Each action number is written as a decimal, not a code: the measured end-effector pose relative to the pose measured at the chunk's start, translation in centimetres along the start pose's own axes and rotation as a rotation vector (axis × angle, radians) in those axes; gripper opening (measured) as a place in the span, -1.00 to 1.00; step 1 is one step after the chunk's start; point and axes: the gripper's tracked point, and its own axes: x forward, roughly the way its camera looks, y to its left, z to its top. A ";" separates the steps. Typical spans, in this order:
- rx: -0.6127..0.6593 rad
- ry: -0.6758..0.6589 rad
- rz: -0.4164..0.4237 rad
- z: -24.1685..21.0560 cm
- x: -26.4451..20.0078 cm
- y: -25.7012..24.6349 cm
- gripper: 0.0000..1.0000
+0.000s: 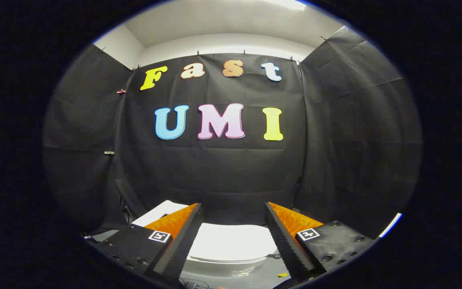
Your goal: Open the toilet lid.
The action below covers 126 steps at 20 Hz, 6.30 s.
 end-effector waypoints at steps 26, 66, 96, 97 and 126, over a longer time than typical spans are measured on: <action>0.066 -0.002 -0.074 -1.0 -0.3 -2.5 0.96; 0.960 0.470 -0.369 -37.5 14.8 -25.7 0.95; 1.248 0.516 -0.254 -45.1 18.0 -21.6 -0.90; 1.227 0.510 -0.258 -44.4 18.1 -21.5 -0.90; 0.478 0.278 0.008 -16.3 18.2 -2.7 -0.90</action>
